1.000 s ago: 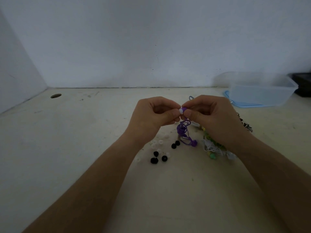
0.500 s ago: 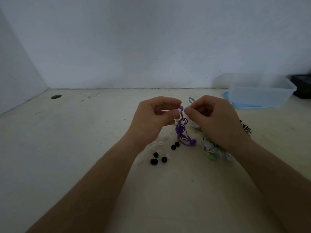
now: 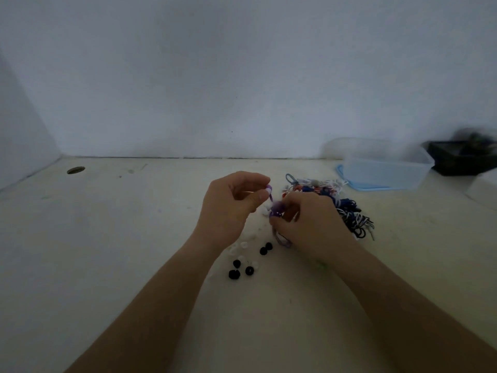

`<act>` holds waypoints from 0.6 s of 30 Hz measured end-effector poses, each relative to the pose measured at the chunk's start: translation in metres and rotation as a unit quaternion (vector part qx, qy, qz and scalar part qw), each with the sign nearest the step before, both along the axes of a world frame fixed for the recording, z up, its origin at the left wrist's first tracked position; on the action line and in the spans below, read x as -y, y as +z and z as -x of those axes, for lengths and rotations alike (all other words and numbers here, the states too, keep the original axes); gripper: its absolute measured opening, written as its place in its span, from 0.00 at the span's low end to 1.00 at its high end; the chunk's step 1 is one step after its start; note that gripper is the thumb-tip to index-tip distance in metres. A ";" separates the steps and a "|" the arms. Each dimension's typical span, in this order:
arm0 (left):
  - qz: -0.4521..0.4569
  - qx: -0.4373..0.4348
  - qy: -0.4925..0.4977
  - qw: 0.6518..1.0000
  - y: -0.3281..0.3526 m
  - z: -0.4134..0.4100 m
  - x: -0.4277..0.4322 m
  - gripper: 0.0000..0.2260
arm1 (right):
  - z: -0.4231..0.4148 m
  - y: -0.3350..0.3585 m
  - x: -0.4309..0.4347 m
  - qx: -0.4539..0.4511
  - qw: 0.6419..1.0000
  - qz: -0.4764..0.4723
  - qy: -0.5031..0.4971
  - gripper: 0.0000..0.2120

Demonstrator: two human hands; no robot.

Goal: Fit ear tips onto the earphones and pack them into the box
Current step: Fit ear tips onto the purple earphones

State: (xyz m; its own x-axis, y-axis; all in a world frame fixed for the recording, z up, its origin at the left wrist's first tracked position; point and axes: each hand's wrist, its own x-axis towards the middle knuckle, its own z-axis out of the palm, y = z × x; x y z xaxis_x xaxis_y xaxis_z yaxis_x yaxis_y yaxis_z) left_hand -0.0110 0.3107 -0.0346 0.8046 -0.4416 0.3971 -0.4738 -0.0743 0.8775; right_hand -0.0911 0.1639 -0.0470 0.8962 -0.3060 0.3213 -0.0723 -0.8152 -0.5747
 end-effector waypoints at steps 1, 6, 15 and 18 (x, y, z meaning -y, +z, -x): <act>0.002 0.010 0.004 1.000 0.003 0.000 -0.001 0.08 | 0.001 0.003 0.001 0.006 1.000 -0.019 -0.001 0.09; 0.016 0.035 0.000 0.999 0.029 -0.006 -0.001 0.09 | 0.008 0.032 0.012 0.036 0.983 -0.181 0.021 0.04; -0.026 0.071 -0.038 0.996 0.082 -0.004 0.085 0.06 | 0.022 0.092 0.089 0.107 0.951 -0.289 -0.035 0.03; -0.059 0.094 -0.042 0.993 0.089 -0.008 0.136 0.05 | 0.021 0.107 0.131 0.115 0.949 -0.283 -0.080 0.04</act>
